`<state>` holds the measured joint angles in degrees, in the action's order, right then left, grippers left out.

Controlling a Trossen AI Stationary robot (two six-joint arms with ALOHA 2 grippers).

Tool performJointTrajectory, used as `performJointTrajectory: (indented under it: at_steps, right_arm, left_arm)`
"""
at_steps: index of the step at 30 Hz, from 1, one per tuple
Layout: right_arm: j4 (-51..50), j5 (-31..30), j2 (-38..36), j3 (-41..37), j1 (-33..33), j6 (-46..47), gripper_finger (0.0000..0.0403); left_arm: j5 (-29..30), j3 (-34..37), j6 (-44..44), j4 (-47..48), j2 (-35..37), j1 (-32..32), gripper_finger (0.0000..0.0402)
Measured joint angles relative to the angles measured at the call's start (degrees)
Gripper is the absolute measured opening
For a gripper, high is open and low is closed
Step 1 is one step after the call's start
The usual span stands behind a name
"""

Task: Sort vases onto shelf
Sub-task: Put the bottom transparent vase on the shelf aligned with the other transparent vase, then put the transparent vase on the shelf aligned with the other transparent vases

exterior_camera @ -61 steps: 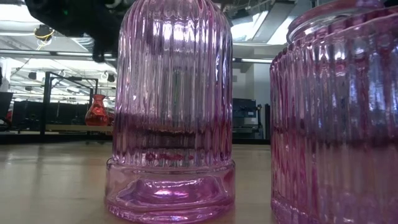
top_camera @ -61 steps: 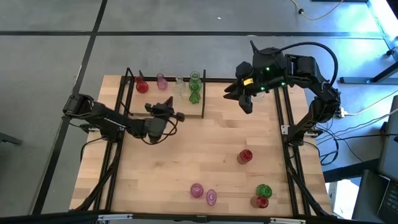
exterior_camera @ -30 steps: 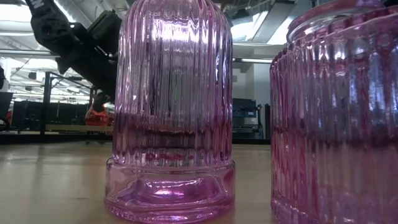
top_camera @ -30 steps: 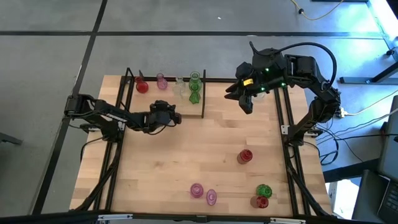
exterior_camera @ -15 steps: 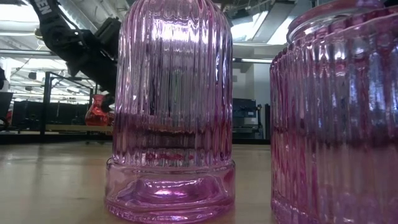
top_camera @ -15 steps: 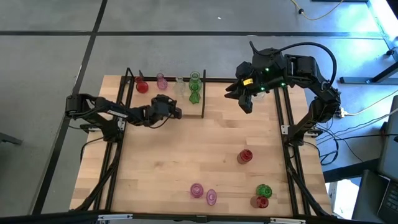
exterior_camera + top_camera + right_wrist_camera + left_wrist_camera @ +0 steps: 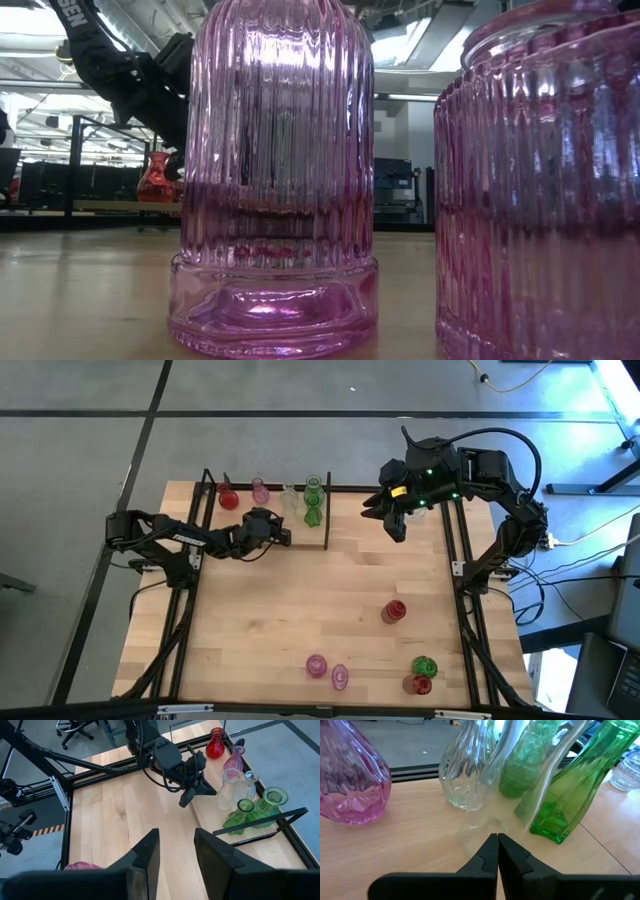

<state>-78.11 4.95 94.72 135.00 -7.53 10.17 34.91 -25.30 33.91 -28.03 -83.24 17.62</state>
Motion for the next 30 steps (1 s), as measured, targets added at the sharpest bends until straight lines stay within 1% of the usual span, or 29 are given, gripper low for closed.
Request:
performJointTrajectory:
  at_steps: [5, 6, 8, 11, 14, 17, 20, 23, 24, 25, 27, 30]
  right_arm:
    - [-0.51, -0.03, 0.00, 0.00, 0.00, 0.02, 0.0113]
    - [-0.94, -0.43, 0.00, 0.00, 0.00, 0.02, 0.0113]
    - [-2.24, -2.43, -0.02, 0.00, 0.02, 0.07, 0.0113]
    - [-4.42, -8.32, -0.02, 0.00, 0.01, 1.70, 0.0113]
    - [-5.99, -14.88, -0.13, 0.00, 0.00, 4.02, 0.0113]
    - [-7.19, -21.98, -0.70, 0.00, 0.01, 6.54, 0.0113]
    - [-9.51, -29.92, -1.65, -0.43, 0.00, 10.38, 0.0113]
    - [-12.05, -37.53, -2.90, -2.73, -0.08, 15.89, 0.0113]
    - [-12.02, -39.19, -3.29, -3.94, -0.47, 17.60, 0.0113]
    - [-11.76, -39.80, -3.91, -5.41, -1.21, 18.98, 0.0113]
    - [-11.51, -38.95, -4.80, -9.00, -3.32, 21.87, 0.0113]
    - [-11.54, -37.76, -5.82, -15.60, -8.31, 24.00, 0.0113]
  left_arm:
    - [-0.85, 0.02, -0.02, 0.37, 0.85, -2.86, 0.0000]
    - [-0.14, 0.02, -0.04, 0.25, 1.63, -3.99, 0.0000]
    - [3.33, 0.02, -0.16, 0.44, 4.01, -6.50, 0.0000]
    - [10.05, 0.02, -3.45, 0.90, 9.96, -10.68, 0.0000]
    - [14.18, 0.02, -7.46, 2.68, 18.05, -14.50, 0.0000]
    - [15.23, -0.17, -13.21, 2.98, 27.59, -18.28, 0.0000]
    - [15.27, -2.13, -21.85, 3.35, 35.77, -22.08, 0.0000]
    - [15.25, -4.39, -30.87, 3.48, 41.16, -25.02, 0.0000]
    - [15.23, -5.01, -33.01, 3.50, 42.44, -25.65, 0.0000]
    - [15.21, -5.50, -34.74, 3.57, 43.77, -26.09, 0.0000]
    - [15.24, -6.23, -37.06, 3.59, 46.00, -26.48, 0.0000]
    - [15.23, -6.64, -38.60, 3.56, 48.51, -26.39, 0.0000]
